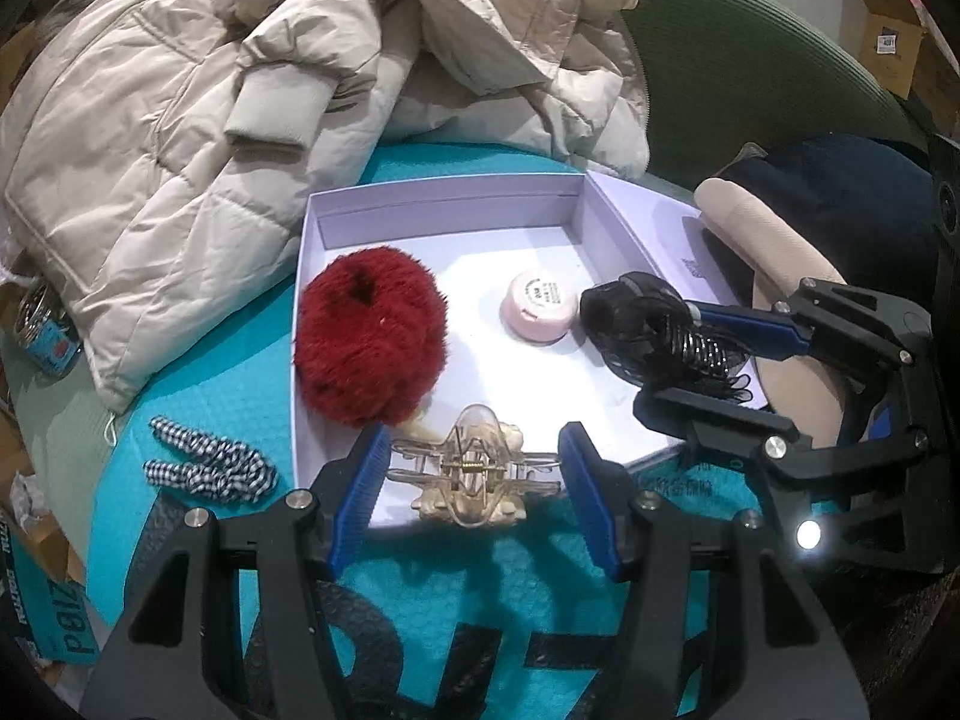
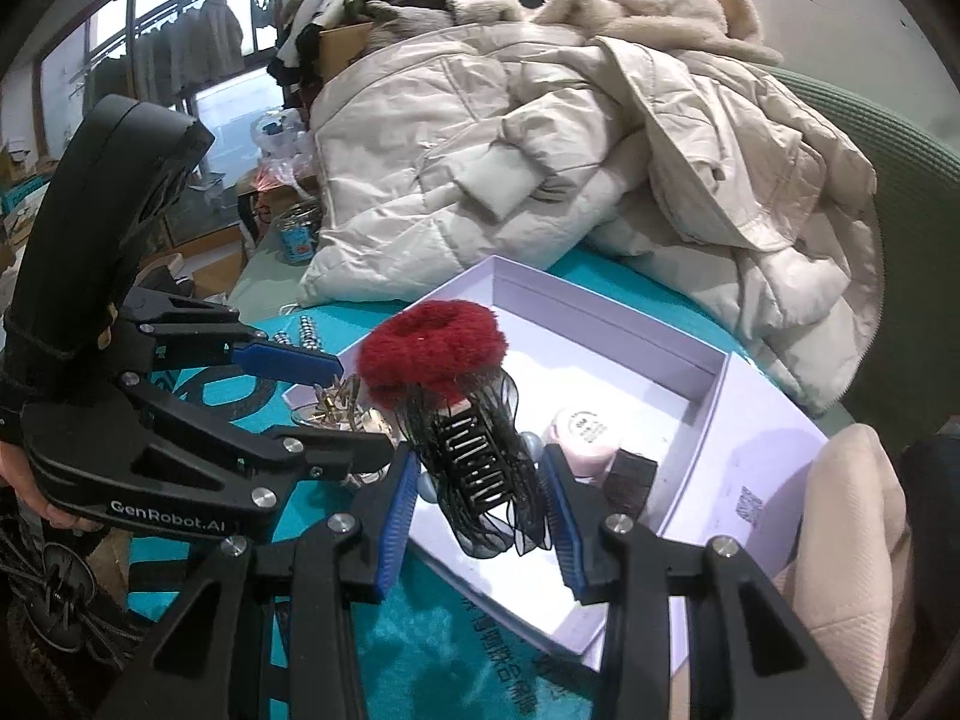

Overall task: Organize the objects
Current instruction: 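Carry the bear clip with left tool while right tool carries claw clip into box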

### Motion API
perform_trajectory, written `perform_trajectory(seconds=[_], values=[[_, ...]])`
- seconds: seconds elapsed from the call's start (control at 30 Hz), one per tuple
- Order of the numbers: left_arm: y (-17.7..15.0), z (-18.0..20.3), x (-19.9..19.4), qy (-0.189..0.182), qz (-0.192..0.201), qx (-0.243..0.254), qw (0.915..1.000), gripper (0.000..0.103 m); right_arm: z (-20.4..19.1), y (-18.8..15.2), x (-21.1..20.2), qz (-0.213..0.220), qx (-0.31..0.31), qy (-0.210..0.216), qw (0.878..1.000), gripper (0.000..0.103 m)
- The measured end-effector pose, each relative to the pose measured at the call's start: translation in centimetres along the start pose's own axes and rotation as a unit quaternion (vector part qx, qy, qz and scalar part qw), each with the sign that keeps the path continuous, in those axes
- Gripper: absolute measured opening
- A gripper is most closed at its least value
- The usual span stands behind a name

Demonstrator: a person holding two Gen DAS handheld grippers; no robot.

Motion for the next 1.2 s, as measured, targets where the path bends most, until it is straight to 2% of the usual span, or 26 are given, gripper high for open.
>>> perform_trajectory(seconds=[0.57,0.97,1.2], values=[[3.1,-0.4,2.4,-0.003,0.006,0.005,1.0,0.057,2.8,1.0,2.3,-0.003,0.022,-0.037,0.999,0.041],[6.7,-0.8,4.0,-0.005,0.014,0.014,0.9998,0.057,6.0,1.9,4.4,-0.008,0.068,-0.048,0.996,0.041],[8.0,-0.6,5.8,-0.001,0.011,0.023,0.9997,0.057,6.3,2.1,5.7,-0.015,0.073,-0.055,0.996,0.041]])
Point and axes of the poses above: each gripper's, at about its wrist camera, not at the fingertips, and x roughly the way its jaws point, z to its right, y to its top, the point moved 2 cm from there along x, roughly the way its jaws point
